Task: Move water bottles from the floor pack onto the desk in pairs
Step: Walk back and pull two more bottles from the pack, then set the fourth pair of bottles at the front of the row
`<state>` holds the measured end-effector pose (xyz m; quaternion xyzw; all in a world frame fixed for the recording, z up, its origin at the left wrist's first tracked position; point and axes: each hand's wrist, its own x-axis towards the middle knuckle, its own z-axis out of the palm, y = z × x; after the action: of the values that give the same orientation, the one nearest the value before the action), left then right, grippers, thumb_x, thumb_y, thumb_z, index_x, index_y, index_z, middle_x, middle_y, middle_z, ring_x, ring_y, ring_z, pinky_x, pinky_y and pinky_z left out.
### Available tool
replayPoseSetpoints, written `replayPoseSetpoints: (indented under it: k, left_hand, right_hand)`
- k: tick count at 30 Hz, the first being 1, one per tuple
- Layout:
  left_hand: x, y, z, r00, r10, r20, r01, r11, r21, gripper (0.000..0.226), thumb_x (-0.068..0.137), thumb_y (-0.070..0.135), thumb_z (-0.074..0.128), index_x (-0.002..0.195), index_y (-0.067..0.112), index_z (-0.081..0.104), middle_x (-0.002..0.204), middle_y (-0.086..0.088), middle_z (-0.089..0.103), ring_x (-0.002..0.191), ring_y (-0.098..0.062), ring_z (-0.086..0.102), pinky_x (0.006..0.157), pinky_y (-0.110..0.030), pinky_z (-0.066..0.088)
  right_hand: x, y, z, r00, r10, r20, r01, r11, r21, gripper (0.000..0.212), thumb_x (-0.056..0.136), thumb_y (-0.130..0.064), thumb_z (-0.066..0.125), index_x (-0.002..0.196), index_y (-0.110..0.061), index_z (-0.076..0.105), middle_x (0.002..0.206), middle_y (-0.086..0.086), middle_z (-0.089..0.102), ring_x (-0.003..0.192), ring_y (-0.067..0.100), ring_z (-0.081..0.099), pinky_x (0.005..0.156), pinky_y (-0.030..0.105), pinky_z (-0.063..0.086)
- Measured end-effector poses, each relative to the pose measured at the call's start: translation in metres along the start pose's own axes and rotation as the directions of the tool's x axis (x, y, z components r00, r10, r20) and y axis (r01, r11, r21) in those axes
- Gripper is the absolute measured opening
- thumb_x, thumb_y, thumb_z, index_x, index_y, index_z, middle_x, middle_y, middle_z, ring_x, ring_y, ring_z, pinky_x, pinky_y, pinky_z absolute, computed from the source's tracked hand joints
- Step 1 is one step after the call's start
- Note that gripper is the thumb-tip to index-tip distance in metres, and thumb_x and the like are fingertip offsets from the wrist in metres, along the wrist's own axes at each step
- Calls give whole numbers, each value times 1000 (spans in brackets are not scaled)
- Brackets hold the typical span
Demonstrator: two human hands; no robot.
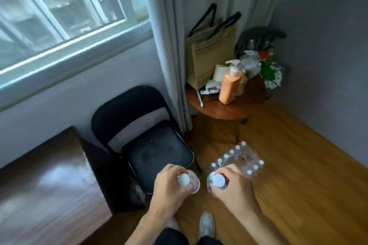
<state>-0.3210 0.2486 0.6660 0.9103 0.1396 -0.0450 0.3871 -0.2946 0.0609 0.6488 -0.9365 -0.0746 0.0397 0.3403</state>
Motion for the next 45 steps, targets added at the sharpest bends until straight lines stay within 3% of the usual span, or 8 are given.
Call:
replayPoseSetpoints:
  k: [6, 10, 13, 20, 25, 36, 40, 45]
  left_hand:
    - [-69, -54, -66, 960, -139, -242, 130, 990, -53, 21, 66, 26, 81, 84, 21, 72, 79, 17, 57, 74, -6, 58, 60, -6, 41]
    - [-120, -102, -109, 906, -249, -343, 223, 968, -114, 20, 65, 23, 81, 82, 20, 72, 80, 16, 59, 71, -5, 58, 58, -1, 38]
    - [-159, -142, -140, 858, -344, -383, 311, 939, -148, 20, 64, 23, 80, 78, 28, 67, 79, 17, 59, 72, -4, 58, 58, -2, 38]
    - [-249, -233, -188, 712, -511, -482, 453, 858, -242, 27, 62, 28, 84, 79, 34, 64, 81, 16, 62, 75, -4, 60, 59, -8, 44]
    - [-303, -275, -211, 563, -633, -531, 520, 771, -369, 30, 60, 25, 84, 76, 37, 62, 83, 12, 64, 75, -4, 62, 65, -22, 55]
    - [-377, -343, -232, 207, -823, -530, 618, 530, -581, 34, 62, 31, 87, 90, 28, 69, 90, 12, 67, 78, -5, 65, 64, -17, 58]
    - [-389, -362, -249, 63, -860, -507, 633, 427, -646, 34, 65, 35, 85, 95, 29, 69, 93, 16, 67, 78, -4, 65, 59, -1, 47]
    - [-403, -390, -276, -99, -871, -481, 618, 325, -716, 35, 67, 35, 84, 98, 27, 69, 94, 15, 66, 78, -5, 64, 60, -1, 46]
  right_hand:
    - [-22, -77, 47, 962, -208, 177, 214, 977, -20, 33, 56, -25, 89, 83, -19, 70, 82, -7, 61, 67, 6, 52, 58, 0, 35]
    - [-45, -135, 88, 923, -296, 246, 301, 953, 18, 31, 56, -26, 88, 80, -22, 69, 79, -8, 61, 64, 13, 58, 55, 22, 55]
    - [-64, -177, 118, 883, -360, 302, 354, 932, 77, 30, 56, -25, 86, 80, -22, 68, 79, -9, 60, 67, 13, 59, 58, 27, 55]
    - [-122, -268, 188, 758, -474, 449, 442, 878, 181, 27, 65, -29, 84, 85, -27, 66, 84, -14, 58, 75, 6, 60, 58, 13, 49]
    - [-159, -318, 234, 643, -525, 558, 499, 839, 215, 30, 66, -29, 85, 88, -28, 65, 86, -14, 58, 77, 4, 59, 58, 10, 48]
    - [-212, -423, 324, 261, -617, 743, 643, 685, 343, 25, 67, -28, 83, 85, -29, 66, 85, -14, 60, 76, 5, 58, 60, 15, 46]
    - [-225, -465, 363, 99, -627, 773, 686, 605, 404, 22, 69, -28, 81, 86, -26, 68, 86, -12, 61, 76, 4, 57, 57, 12, 43]
    - [-243, -517, 408, -101, -631, 769, 708, 497, 501, 21, 69, -26, 80, 85, -24, 68, 86, -11, 60, 76, 5, 57, 57, 15, 45]
